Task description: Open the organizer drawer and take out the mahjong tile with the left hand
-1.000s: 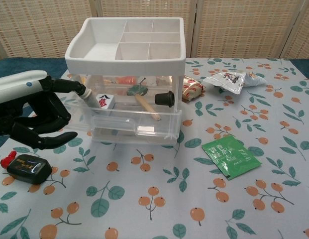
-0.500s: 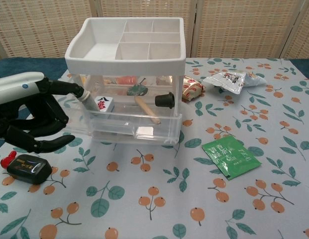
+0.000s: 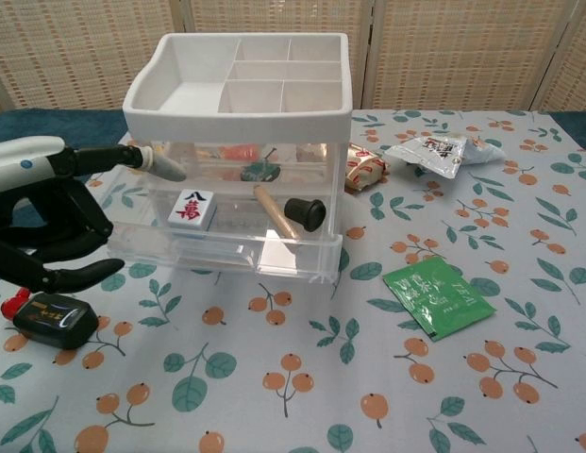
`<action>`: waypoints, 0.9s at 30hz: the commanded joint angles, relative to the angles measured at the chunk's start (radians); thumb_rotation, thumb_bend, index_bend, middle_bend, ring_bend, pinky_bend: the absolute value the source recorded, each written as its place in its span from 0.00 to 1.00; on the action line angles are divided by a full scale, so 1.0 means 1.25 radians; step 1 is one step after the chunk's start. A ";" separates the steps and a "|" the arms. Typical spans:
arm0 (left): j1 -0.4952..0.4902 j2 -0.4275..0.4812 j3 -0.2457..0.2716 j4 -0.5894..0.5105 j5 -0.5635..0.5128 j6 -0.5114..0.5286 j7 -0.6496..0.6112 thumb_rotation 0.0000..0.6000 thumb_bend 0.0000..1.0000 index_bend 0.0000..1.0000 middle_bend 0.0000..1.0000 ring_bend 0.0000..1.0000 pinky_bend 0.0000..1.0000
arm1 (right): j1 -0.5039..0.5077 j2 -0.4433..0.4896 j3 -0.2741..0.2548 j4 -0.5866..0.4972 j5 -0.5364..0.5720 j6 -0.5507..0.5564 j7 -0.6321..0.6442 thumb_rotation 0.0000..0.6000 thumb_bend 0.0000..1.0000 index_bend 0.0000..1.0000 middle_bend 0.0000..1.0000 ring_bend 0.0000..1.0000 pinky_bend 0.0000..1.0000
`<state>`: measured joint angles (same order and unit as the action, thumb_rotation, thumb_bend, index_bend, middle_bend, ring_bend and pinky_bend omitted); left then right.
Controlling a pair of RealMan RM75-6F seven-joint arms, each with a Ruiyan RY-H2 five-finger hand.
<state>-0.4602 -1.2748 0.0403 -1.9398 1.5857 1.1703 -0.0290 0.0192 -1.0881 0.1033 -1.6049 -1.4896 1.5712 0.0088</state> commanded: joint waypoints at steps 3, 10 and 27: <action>0.010 0.035 0.007 -0.013 0.031 0.024 -0.003 1.00 0.38 0.14 0.88 0.94 1.00 | 0.001 0.018 0.009 -0.014 -0.009 0.013 -0.007 1.00 0.19 0.10 0.16 0.09 0.15; -0.006 0.100 -0.022 0.012 0.103 0.063 -0.016 1.00 0.38 0.22 0.88 0.94 1.00 | 0.002 0.044 0.016 -0.038 -0.022 0.029 -0.008 1.00 0.19 0.10 0.16 0.09 0.15; -0.166 0.110 -0.101 0.258 0.304 0.082 -0.066 1.00 0.38 0.38 0.89 0.93 1.00 | -0.007 0.107 0.023 -0.105 -0.050 0.067 -0.014 1.00 0.19 0.10 0.16 0.09 0.15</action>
<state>-0.6349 -1.1240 -0.0771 -1.6557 1.9399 1.2777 -0.1065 0.0111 -0.9561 0.1313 -1.7337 -1.5510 1.6523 -0.0075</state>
